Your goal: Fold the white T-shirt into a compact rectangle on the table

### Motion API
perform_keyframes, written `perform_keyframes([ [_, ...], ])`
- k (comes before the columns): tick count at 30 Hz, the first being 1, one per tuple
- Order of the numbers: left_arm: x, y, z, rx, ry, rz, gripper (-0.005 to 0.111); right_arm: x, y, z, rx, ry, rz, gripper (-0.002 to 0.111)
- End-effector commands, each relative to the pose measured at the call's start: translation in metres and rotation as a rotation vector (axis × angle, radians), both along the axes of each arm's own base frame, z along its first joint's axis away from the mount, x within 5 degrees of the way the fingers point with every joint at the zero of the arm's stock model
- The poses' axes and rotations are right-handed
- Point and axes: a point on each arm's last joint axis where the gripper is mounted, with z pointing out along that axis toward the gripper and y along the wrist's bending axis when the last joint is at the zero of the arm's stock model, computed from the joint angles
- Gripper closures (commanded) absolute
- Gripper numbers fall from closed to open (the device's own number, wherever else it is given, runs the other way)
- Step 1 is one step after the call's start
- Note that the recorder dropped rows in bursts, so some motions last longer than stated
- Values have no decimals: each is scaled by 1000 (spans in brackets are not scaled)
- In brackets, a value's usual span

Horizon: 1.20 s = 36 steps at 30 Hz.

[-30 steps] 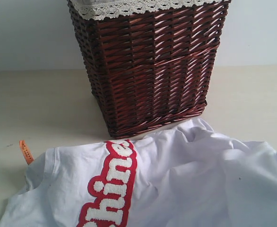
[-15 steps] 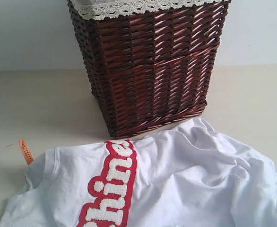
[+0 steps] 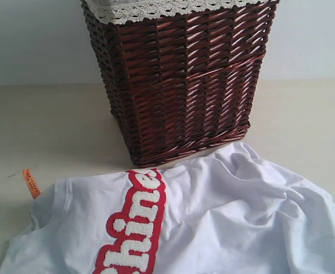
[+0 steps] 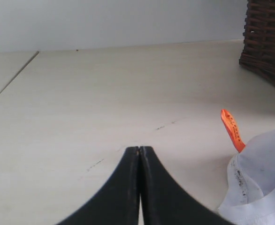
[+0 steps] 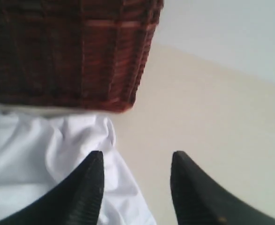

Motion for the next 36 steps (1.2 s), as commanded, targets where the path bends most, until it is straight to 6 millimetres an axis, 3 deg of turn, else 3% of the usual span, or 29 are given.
perform_keyframes([
  [1,0,0,1,-2,-13,0,107,57,6,-52,-118,317,134,69],
  [7,0,0,1,-2,-13,0,107,111,11,-93,-100,467,154,74],
  [13,0,0,1,-2,-13,0,107,159,20,-102,-128,424,283,74],
  [18,0,0,1,-2,-13,0,107,188,26,-116,32,508,404,74],
  [23,0,0,1,-2,-13,0,107,201,30,-135,145,575,429,74],
  [31,0,0,1,-2,-13,0,107,205,29,-174,124,640,433,74],
  [36,0,0,1,-2,-13,0,107,211,26,-173,84,577,401,74],
])
